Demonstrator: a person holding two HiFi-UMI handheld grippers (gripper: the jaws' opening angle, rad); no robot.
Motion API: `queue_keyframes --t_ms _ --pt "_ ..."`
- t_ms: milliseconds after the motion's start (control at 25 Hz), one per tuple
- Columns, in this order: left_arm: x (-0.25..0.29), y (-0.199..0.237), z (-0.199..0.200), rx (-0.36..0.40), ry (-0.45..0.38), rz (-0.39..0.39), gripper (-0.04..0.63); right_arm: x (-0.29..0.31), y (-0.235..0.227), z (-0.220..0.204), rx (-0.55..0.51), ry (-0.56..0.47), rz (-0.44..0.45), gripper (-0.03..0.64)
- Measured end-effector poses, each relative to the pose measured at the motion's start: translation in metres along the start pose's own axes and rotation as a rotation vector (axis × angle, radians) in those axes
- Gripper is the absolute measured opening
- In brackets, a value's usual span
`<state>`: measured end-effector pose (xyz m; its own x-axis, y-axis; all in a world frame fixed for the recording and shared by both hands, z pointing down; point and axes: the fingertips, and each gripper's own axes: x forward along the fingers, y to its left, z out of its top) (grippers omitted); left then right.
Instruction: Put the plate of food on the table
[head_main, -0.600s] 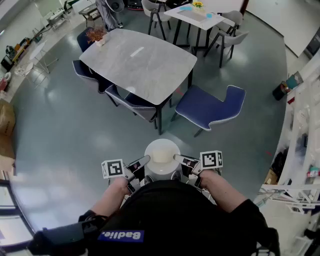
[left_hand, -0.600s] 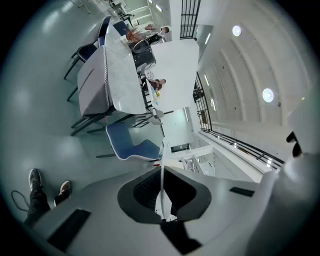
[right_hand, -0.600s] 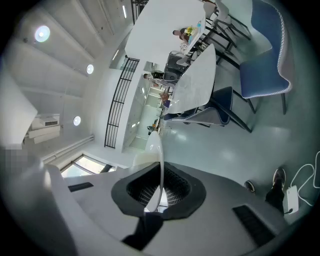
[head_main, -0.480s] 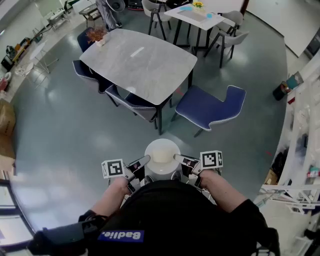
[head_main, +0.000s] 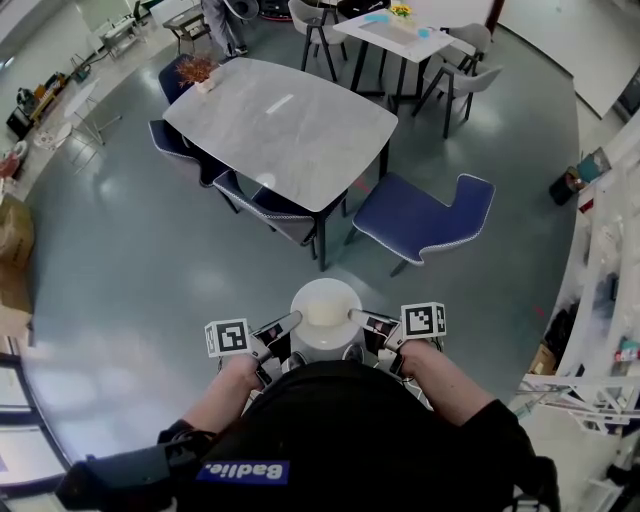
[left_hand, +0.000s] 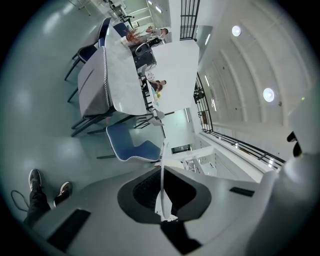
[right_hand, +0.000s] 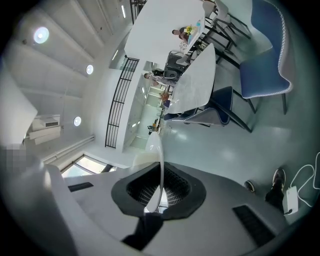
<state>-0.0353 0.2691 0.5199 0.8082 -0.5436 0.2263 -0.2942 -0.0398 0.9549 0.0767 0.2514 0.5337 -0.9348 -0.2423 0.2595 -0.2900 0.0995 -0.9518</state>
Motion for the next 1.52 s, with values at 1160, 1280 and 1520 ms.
queue_keyframes --t_ms 1160,1280,1520 --pt "0.060 -0.011 0.020 -0.004 -0.109 0.037 0.015 -0.021 -0.022 0.067 -0.018 0.078 0.036 0.020" --pt "0.066 -0.011 0.034 -0.019 -0.119 0.009 0.015 -0.011 -0.023 0.080 -0.024 0.072 0.038 0.020" --pt "0.070 -0.001 0.062 0.013 -0.117 0.032 0.015 0.004 -0.023 0.103 -0.027 0.068 0.033 0.020"
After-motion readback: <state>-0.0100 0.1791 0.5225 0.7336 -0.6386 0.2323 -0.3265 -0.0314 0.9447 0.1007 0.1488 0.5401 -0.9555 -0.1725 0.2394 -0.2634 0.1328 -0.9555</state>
